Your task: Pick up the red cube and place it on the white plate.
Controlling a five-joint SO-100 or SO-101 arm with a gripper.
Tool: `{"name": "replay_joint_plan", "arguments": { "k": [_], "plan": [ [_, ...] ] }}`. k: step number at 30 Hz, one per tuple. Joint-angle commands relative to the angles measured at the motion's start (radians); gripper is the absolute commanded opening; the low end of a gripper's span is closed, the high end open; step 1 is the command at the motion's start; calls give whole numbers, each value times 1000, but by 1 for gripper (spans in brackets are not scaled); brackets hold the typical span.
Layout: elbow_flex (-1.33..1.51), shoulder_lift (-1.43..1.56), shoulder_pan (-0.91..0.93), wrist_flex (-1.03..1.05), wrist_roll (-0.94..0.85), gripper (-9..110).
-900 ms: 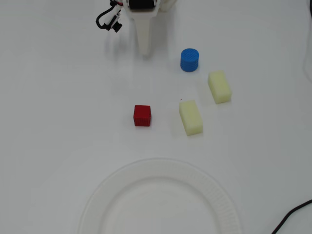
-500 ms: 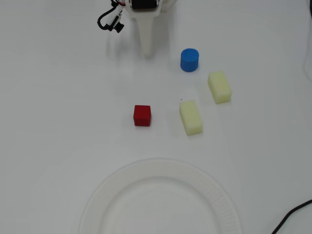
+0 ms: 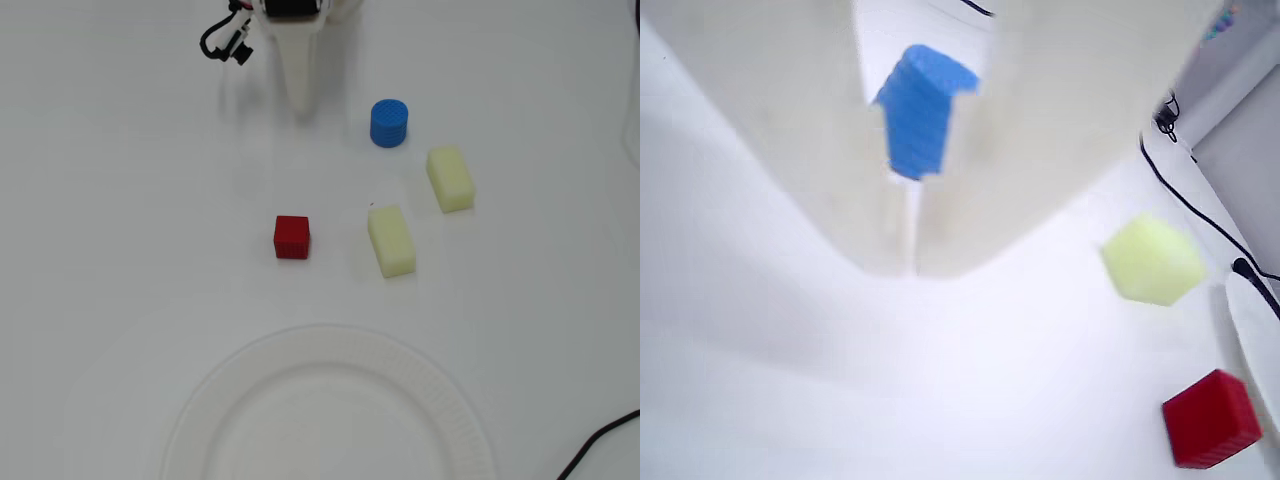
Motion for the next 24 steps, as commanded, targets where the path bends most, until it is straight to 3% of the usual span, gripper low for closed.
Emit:
{"name": "replay_joint_plan", "arguments": {
  "k": [1,9,12,24],
  "plan": [
    [-249,-304,-41,-40,38,0],
    [-767,-908,-86,-29,8,0],
    [-937,-1132,-89,-11,15,10],
    [-1126,-1503,-40,-77,5,31]
  ]
}}
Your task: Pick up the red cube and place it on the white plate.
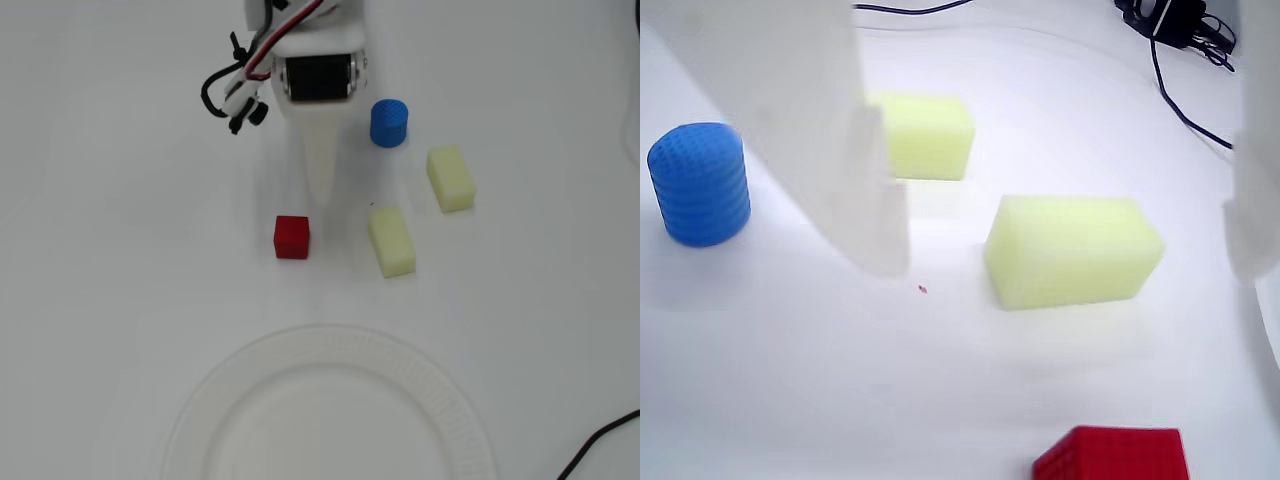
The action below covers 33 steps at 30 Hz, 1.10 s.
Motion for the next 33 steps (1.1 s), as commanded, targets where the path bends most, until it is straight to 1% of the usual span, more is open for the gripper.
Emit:
{"name": "replay_joint_plan", "arguments": {
  "k": [1,13,26,29,33],
  "plan": [
    [-74,-74,40,-25,-9,31],
    [-132,-219,97,-58,-46,33],
    [-193,-333,103,-87,-54,27],
    [-196,-344,106,-104,-69,24],
    [-204,-345,100,-106,-72,13]
  ]
}}
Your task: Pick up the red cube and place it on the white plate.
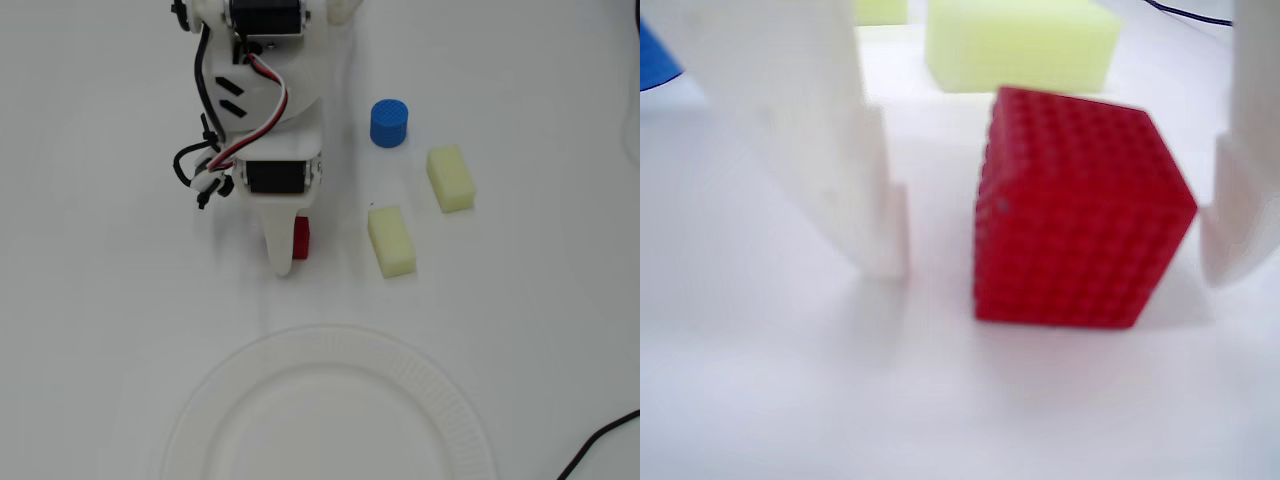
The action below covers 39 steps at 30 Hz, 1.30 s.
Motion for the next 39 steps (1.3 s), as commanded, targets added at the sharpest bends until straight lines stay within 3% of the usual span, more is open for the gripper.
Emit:
{"name": "replay_joint_plan", "arguments": {
  "k": [1,5,10,24,32,39],
  "plan": [
    [-34,3,-8,-14,-8,10],
    [-40,9,-11,-20,-2,0],
    [-17,100,-8,-49,5,0],
    [704,913,-127,-723,-219,0],
    [795,788,-120,-1043,-324,0],
    [644,472,-103,-1204,-337,0]
  ]
}}
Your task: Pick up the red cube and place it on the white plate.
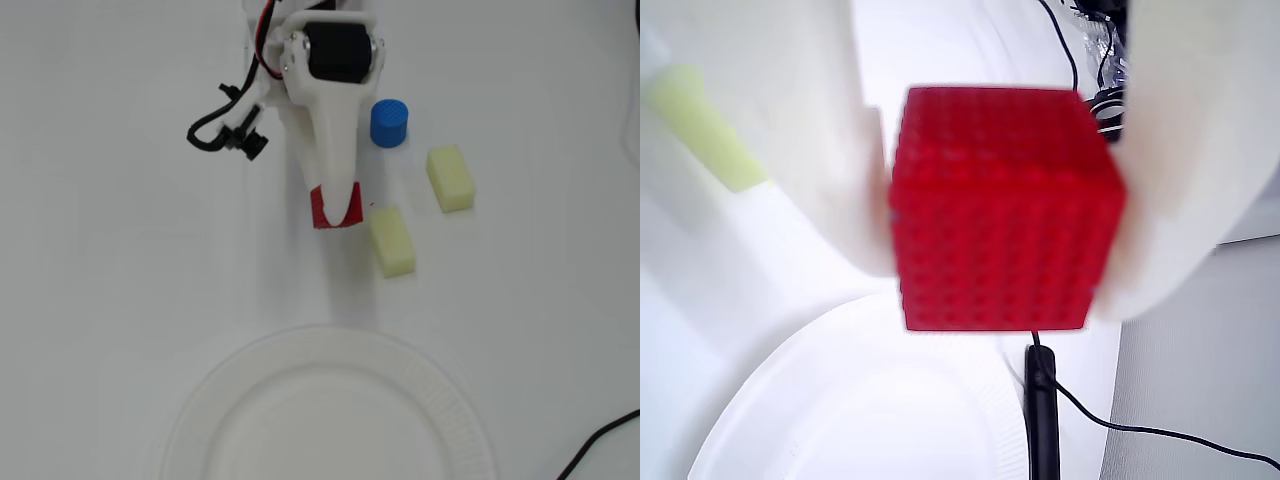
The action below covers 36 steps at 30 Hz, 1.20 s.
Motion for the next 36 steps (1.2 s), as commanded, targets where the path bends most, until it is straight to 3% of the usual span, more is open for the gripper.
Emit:
{"name": "replay_joint_plan", "arguments": {
  "k": [1,15,21,28,36],
  "plan": [
    [-140,-146,9,-49,-3,0],
    [-476,-505,14,-31,5,0],
    [-644,-667,58,80,38,2],
    [-669,-632,60,189,71,8],
    [-733,-558,26,448,32,16]
  ]
}}
